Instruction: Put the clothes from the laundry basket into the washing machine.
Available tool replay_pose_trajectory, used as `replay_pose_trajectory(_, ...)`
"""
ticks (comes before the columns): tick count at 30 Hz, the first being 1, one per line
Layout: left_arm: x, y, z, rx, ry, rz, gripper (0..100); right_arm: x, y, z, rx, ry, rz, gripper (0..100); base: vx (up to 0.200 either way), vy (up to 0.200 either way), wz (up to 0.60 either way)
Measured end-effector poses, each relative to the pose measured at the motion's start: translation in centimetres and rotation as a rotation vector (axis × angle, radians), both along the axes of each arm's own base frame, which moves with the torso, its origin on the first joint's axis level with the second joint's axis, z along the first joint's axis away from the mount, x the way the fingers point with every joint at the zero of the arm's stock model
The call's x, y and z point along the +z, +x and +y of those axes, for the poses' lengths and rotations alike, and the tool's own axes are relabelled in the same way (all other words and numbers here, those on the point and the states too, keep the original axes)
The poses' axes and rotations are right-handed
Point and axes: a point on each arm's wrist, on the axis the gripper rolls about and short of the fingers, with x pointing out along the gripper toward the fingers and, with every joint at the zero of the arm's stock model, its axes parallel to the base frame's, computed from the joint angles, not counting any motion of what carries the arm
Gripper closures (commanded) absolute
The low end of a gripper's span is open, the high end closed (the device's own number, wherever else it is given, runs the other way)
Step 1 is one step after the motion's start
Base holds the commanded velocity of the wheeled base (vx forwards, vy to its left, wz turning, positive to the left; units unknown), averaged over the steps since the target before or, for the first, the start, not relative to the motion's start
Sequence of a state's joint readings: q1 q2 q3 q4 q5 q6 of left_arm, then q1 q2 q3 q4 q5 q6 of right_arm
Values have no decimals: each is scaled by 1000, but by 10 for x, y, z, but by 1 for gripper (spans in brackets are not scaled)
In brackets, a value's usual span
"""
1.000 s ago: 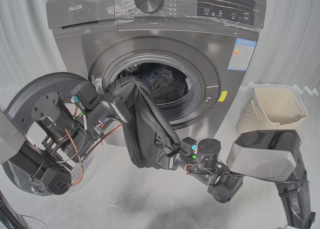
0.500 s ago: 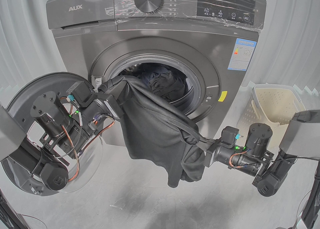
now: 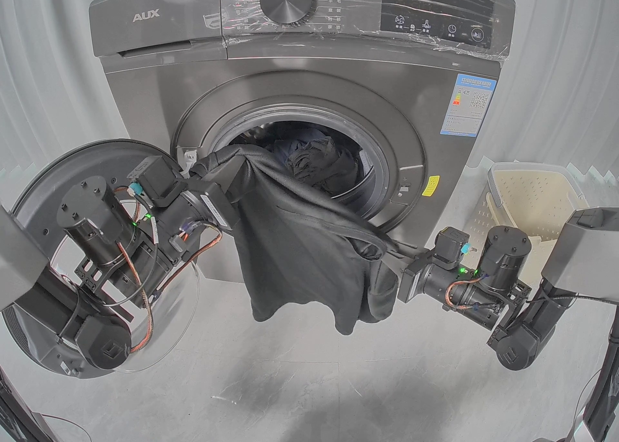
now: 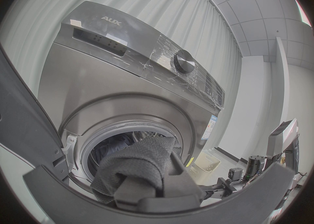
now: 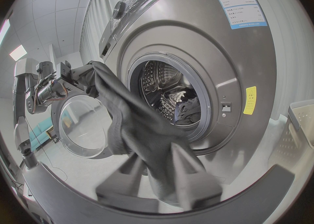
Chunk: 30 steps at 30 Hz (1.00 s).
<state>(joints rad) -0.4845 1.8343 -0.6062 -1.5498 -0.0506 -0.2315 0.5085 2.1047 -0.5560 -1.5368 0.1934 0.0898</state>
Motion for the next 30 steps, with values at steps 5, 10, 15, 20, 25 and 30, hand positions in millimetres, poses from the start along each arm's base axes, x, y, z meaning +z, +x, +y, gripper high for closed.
replay_pose_trajectory(5,1,-2,-3,-12,-1,-2,100,2,11,3,-44,26,-16,0,0,0,0)
replay_pose_trajectory(10,1,-6,-8,-32,-1,-1,100,-1,33,5,-118,54,-29,0,0,0,0)
replay_pose_trajectory(15,1,-8,-10,-41,-2,-3,100,-15,41,9,-128,45,-4,0,0,0,0)
replay_pose_trajectory(20,2,-9,-11,-44,-3,-3,100,-29,35,21,-94,26,29,0,0,0,0)
replay_pose_trajectory(25,2,-8,-11,-43,-4,-6,100,-43,12,37,-26,-15,84,0,0,0,0)
replay_pose_trajectory(30,2,-7,-12,-41,-5,-7,100,-52,-19,56,67,-57,131,0,0,0,0)
